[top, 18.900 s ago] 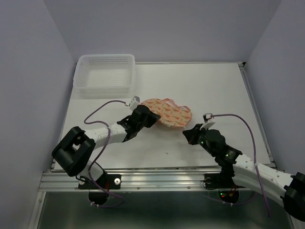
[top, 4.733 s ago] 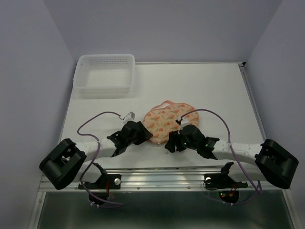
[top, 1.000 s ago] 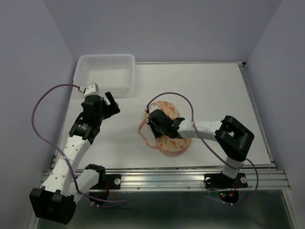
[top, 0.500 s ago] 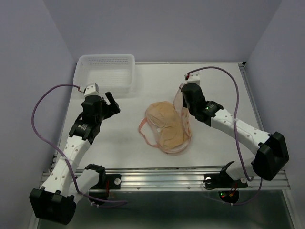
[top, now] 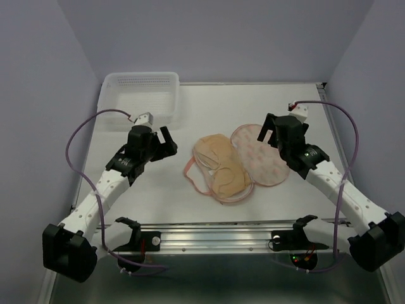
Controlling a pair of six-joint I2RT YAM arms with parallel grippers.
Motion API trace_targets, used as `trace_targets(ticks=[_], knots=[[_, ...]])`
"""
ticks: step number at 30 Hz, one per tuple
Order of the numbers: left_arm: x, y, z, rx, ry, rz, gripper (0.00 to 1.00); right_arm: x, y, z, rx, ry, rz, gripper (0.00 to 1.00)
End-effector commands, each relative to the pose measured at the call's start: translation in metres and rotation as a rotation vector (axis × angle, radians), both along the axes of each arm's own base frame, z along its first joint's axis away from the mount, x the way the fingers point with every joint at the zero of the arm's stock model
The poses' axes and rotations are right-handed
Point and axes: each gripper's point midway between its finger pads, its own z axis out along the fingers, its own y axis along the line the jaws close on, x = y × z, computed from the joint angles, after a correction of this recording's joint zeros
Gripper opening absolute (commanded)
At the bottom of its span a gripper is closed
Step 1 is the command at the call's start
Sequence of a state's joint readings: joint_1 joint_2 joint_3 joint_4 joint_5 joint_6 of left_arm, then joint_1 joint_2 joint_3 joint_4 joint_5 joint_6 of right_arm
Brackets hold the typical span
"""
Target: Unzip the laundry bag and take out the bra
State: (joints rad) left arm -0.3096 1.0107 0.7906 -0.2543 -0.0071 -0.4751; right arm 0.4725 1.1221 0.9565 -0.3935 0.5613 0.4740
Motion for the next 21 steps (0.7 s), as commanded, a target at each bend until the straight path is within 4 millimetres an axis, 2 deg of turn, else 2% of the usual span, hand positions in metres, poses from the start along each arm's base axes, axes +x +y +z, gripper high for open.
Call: trace_targets(ticks=[1,3,6,8,9,10,11,12,14,19,21], knots=[[-0.017,-0.082,0.005,-0.139,-0.004,-0.167,0.99,-0.012,0.025,0.041,0.174,-0.120,0.124,1.00],[-0.020,-0.112,0.001,-0.194,0.009,-0.213,0.99,-0.018,0.029,0.043,0.194,-0.140,0.167,1.00],[-0.037,-0.160,-0.009,-0.262,0.041,-0.295,0.98,-0.032,0.029,0.031,0.209,-0.137,0.199,1.00],[-0.039,-0.176,-0.014,-0.272,0.060,-0.310,0.97,-0.039,0.027,0.027,0.229,-0.145,0.201,1.00],[-0.039,-0.184,-0.028,-0.253,0.093,-0.315,0.96,-0.045,0.027,0.031,0.260,-0.170,0.204,1.00],[-0.043,-0.197,-0.027,-0.255,0.097,-0.343,0.95,-0.048,0.027,0.021,0.268,-0.169,0.213,1.00],[-0.040,-0.200,-0.030,-0.254,0.104,-0.341,0.95,-0.051,0.028,0.018,0.279,-0.173,0.223,1.00],[-0.044,-0.211,-0.042,-0.239,0.130,-0.360,0.94,-0.056,0.028,0.020,0.301,-0.190,0.231,1.00],[-0.046,-0.224,-0.054,-0.217,0.158,-0.380,0.94,-0.060,0.029,0.010,0.305,-0.182,0.241,1.00],[-0.051,-0.231,-0.078,-0.176,0.210,-0.393,0.93,-0.066,0.029,0.006,0.299,-0.183,0.265,1.00],[-0.053,-0.232,-0.084,-0.168,0.225,-0.393,0.89,-0.068,0.028,0.003,0.300,-0.182,0.266,1.00]])
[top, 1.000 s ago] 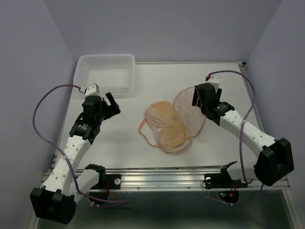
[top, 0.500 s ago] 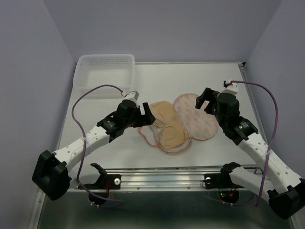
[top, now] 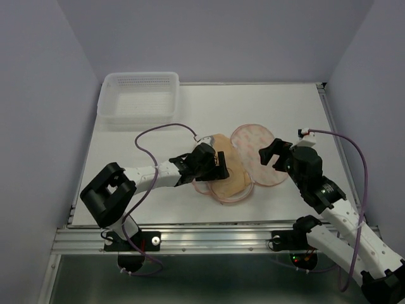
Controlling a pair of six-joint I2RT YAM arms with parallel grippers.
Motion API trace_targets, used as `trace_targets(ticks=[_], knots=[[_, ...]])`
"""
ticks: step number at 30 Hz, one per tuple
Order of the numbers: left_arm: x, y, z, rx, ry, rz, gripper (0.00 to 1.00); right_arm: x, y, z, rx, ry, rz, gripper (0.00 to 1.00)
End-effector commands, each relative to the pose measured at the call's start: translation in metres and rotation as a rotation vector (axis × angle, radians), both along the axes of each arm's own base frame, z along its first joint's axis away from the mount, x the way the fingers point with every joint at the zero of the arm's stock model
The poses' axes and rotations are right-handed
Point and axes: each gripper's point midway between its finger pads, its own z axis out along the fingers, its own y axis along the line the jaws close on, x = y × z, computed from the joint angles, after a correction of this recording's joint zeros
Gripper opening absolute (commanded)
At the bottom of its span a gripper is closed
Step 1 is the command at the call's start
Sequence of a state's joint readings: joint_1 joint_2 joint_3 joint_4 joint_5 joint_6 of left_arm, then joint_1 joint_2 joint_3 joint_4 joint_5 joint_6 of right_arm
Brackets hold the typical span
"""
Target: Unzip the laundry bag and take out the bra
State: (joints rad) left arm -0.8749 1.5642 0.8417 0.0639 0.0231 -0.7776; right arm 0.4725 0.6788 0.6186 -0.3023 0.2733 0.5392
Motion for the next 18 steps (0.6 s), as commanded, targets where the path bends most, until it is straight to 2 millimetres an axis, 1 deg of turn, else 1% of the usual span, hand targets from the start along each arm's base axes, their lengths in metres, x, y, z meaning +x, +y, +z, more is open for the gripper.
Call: trace_targets(ticks=[1,5,6,8,9,11,13,14,15,16,18], knots=[[0.010,-0.018,0.022,-0.061,-0.045,0.007,0.88,0.002,0.007,0.015,0.042,-0.067,0.025,1.00],[0.005,-0.027,0.020,-0.055,-0.041,-0.015,0.79,0.002,0.008,0.008,0.035,-0.048,0.031,1.00],[0.004,-0.027,0.015,-0.044,-0.032,-0.018,0.76,0.002,0.009,0.008,0.035,-0.046,0.035,1.00],[0.003,-0.030,0.012,-0.035,-0.026,-0.025,0.74,0.002,0.009,0.008,0.037,-0.046,0.036,1.00],[0.002,-0.030,0.007,-0.024,-0.018,-0.028,0.72,0.002,0.009,0.008,0.036,-0.046,0.037,1.00],[0.001,-0.031,0.006,-0.021,-0.016,-0.031,0.66,0.002,0.008,0.008,0.034,-0.048,0.035,1.00],[0.000,-0.031,0.006,-0.019,-0.015,-0.034,0.58,0.002,0.008,0.007,0.033,-0.048,0.035,1.00],[0.004,-0.028,0.005,-0.002,-0.032,-0.013,0.55,0.002,0.008,0.006,0.031,-0.044,0.035,1.00],[0.005,-0.030,0.007,-0.005,-0.035,-0.012,0.55,0.001,0.008,0.005,0.030,-0.043,0.035,1.00],[0.006,-0.029,0.005,0.001,-0.035,-0.012,0.50,0.002,0.008,0.005,0.031,-0.041,0.036,1.00],[0.007,-0.031,0.005,0.005,-0.035,-0.017,0.43,0.002,0.009,0.004,0.032,-0.039,0.040,1.00]])
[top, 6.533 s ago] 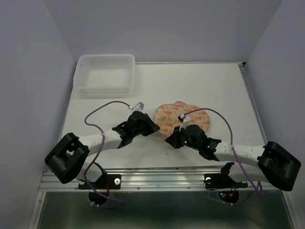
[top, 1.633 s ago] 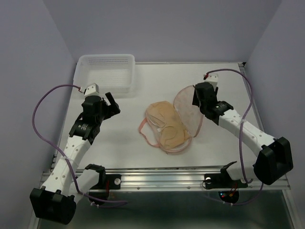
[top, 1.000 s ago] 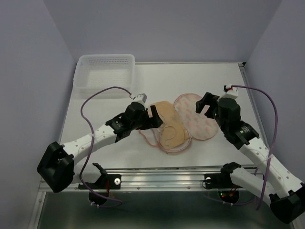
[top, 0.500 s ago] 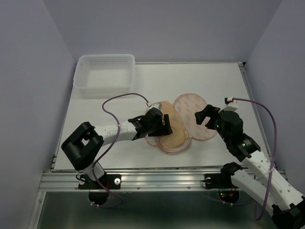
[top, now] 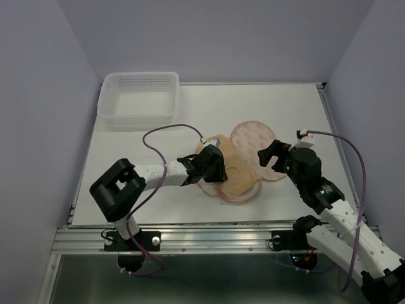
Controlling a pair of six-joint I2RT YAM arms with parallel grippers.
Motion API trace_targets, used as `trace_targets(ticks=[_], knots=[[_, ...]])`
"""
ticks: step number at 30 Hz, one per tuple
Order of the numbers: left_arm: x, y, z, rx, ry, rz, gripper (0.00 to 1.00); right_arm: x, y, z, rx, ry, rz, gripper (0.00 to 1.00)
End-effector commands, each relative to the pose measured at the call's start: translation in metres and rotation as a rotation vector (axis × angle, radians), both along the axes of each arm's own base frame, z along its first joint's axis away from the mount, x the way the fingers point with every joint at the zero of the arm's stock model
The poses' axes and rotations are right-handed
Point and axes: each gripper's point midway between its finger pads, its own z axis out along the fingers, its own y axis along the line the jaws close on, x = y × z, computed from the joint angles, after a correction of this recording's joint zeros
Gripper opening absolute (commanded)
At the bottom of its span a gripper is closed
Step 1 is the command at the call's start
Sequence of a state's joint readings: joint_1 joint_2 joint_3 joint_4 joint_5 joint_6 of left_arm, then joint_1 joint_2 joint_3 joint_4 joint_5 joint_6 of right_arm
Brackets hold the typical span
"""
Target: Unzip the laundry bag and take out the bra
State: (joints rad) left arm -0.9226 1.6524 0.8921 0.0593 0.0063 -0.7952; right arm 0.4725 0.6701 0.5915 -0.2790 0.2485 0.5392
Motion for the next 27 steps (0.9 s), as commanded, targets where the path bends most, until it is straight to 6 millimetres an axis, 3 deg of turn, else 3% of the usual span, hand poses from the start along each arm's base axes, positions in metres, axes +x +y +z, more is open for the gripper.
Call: trace_targets(ticks=[1,5,10,15,21,23,27], knots=[[0.013,-0.014,0.021,-0.029,-0.060,0.001,0.38,0.003,0.005,0.010,0.022,-0.037,0.017,1.00],[0.016,-0.019,0.033,-0.050,-0.077,-0.007,0.19,0.003,0.005,0.010,0.021,-0.038,0.017,1.00],[0.017,-0.023,0.067,-0.105,-0.120,-0.024,0.00,0.002,0.002,0.012,0.026,-0.052,0.005,1.00],[0.022,-0.022,0.117,-0.151,-0.204,-0.021,0.00,-0.001,-0.007,0.026,0.043,-0.102,-0.036,1.00],[0.026,-0.014,0.160,-0.176,-0.272,-0.017,0.00,-0.006,-0.016,0.038,0.055,-0.157,-0.064,1.00],[0.028,-0.009,0.158,-0.162,-0.277,-0.002,0.00,-0.006,-0.014,0.037,0.054,-0.150,-0.050,1.00],[0.027,0.003,0.132,-0.114,-0.243,0.023,0.00,-0.005,0.006,0.022,0.040,-0.090,0.048,1.00]])
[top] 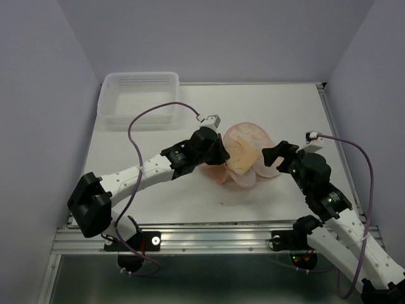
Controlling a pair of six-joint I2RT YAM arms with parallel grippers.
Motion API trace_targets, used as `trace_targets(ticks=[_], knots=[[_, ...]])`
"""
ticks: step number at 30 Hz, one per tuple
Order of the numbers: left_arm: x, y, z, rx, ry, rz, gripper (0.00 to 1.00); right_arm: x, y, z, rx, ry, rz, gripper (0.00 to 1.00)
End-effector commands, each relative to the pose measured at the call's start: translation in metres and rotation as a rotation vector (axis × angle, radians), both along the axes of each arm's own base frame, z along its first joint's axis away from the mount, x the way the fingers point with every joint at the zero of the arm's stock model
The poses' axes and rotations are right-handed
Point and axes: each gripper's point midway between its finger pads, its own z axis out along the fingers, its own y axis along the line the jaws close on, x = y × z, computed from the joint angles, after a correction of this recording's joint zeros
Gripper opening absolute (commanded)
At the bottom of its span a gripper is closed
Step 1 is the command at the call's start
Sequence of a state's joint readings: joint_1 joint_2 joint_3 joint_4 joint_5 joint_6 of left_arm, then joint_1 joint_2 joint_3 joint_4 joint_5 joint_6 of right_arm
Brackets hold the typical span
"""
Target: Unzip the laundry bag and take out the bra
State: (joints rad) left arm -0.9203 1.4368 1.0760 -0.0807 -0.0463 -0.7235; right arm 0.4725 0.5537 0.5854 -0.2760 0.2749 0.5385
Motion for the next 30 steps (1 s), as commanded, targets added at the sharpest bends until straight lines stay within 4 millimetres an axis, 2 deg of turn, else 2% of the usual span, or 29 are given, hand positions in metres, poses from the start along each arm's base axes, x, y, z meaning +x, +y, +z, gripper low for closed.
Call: trace_targets(ticks=[1,2,3,5,6,7,9,12,14,15,18,19,24,30], knots=[[0.005,0.013,-0.007,0.024,-0.016,0.040,0.00,0.003,0.018,-0.008,-0.010,0.022,0.090,1.00],[0.003,0.017,-0.019,0.036,0.005,0.051,0.00,0.003,0.026,-0.015,-0.013,0.046,0.129,1.00],[0.002,0.019,-0.024,0.039,0.012,0.059,0.00,0.003,0.026,-0.014,-0.019,0.042,0.131,1.00],[-0.001,0.020,-0.038,0.043,0.037,0.064,0.00,0.002,0.039,-0.027,-0.029,0.094,0.200,1.00],[-0.007,0.025,-0.057,0.065,0.064,0.061,0.00,0.001,0.043,-0.032,-0.028,0.114,0.221,1.00],[-0.008,0.021,-0.064,0.046,0.078,0.058,0.00,-0.001,0.049,-0.040,-0.018,0.146,0.251,1.00],[-0.016,0.028,-0.090,0.071,0.120,0.061,0.00,-0.003,0.052,-0.055,-0.012,0.187,0.260,1.00],[-0.023,0.028,-0.114,0.063,0.168,0.062,0.03,-0.009,0.061,-0.074,0.019,0.244,0.300,1.00],[-0.024,0.026,-0.119,0.044,0.181,0.066,0.08,-0.010,0.064,-0.081,0.030,0.259,0.310,1.00],[-0.026,0.028,-0.124,0.048,0.190,0.070,0.18,-0.010,0.065,-0.083,0.034,0.262,0.313,1.00],[-0.025,0.029,-0.122,0.034,0.188,0.082,0.36,-0.011,0.067,-0.088,0.042,0.273,0.325,1.00],[-0.024,0.028,-0.116,0.019,0.179,0.086,0.48,-0.011,0.067,-0.090,0.039,0.278,0.325,1.00],[-0.023,0.021,-0.098,-0.030,0.154,0.080,0.51,-0.011,0.068,-0.093,0.040,0.284,0.324,1.00],[-0.023,0.014,-0.110,-0.004,0.178,0.059,0.51,-0.012,0.068,-0.091,0.043,0.273,0.328,1.00]])
